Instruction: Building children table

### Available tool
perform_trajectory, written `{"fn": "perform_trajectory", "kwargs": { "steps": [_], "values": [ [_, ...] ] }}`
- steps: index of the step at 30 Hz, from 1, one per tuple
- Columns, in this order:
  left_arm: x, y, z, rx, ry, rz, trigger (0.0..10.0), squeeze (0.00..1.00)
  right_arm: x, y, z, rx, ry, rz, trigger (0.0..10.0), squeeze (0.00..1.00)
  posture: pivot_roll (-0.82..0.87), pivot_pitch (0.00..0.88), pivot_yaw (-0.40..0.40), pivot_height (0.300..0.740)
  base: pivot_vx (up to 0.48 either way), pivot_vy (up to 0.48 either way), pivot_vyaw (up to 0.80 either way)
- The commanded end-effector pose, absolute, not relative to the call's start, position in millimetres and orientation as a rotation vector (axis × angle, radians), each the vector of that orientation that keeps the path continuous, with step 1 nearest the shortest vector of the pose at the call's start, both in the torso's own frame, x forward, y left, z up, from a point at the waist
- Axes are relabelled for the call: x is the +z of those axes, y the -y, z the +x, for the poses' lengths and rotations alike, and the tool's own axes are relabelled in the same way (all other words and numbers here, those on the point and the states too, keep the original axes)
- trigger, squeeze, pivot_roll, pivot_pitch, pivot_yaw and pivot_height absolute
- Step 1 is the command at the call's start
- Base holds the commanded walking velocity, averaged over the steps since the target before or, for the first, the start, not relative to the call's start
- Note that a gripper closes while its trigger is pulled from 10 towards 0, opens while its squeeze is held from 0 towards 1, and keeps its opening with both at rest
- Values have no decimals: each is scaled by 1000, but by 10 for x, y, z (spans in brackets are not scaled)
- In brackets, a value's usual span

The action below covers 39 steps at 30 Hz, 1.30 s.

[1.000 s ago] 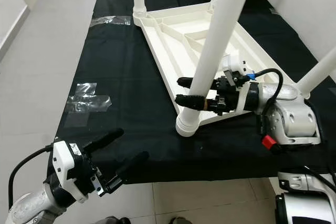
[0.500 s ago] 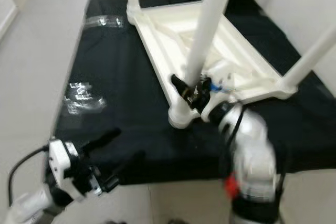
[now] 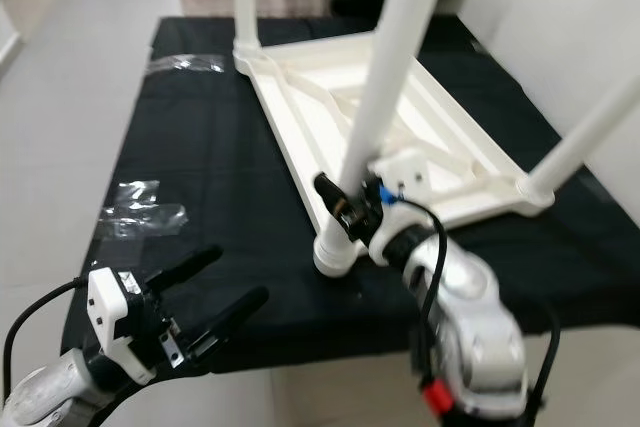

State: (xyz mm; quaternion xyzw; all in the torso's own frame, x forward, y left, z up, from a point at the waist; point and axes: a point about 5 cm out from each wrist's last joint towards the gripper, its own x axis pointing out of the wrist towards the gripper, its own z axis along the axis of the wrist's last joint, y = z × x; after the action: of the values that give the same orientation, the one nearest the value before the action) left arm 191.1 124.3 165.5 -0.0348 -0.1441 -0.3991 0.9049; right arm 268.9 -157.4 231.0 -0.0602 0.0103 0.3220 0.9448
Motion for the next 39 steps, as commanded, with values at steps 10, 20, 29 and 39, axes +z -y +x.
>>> {"fn": "perform_trajectory", "kwargs": {
  "steps": [10, 20, 29, 39],
  "values": [
    [1631, -1231, 1881, -825, 281, -79, 10000, 0, 2559, 1808, 2662, 1128, -4, -211, 10000, 1000, -12, 212, -2, 740, 0, 0, 0],
    [1636, -1203, 1851, -832, 277, -85, 10000, 0, 2758, 1832, 2890, 1339, 43, -283, 10000, 0, 20, 212, -5, 740, 0, 0, 0],
    [1654, -1191, 1808, -821, 279, -90, 10000, 0, 2803, 1859, 2995, 1389, 93, -250, 0, 0, 23, 218, -10, 740, 0, 0, 0],
    [1659, -1190, 1819, -828, 274, -99, 10000, 0, 2426, 1853, 2716, 1313, 31, -72, 0, 0, 1, 224, -18, 740, 0, 0, 0]
  ]
}}
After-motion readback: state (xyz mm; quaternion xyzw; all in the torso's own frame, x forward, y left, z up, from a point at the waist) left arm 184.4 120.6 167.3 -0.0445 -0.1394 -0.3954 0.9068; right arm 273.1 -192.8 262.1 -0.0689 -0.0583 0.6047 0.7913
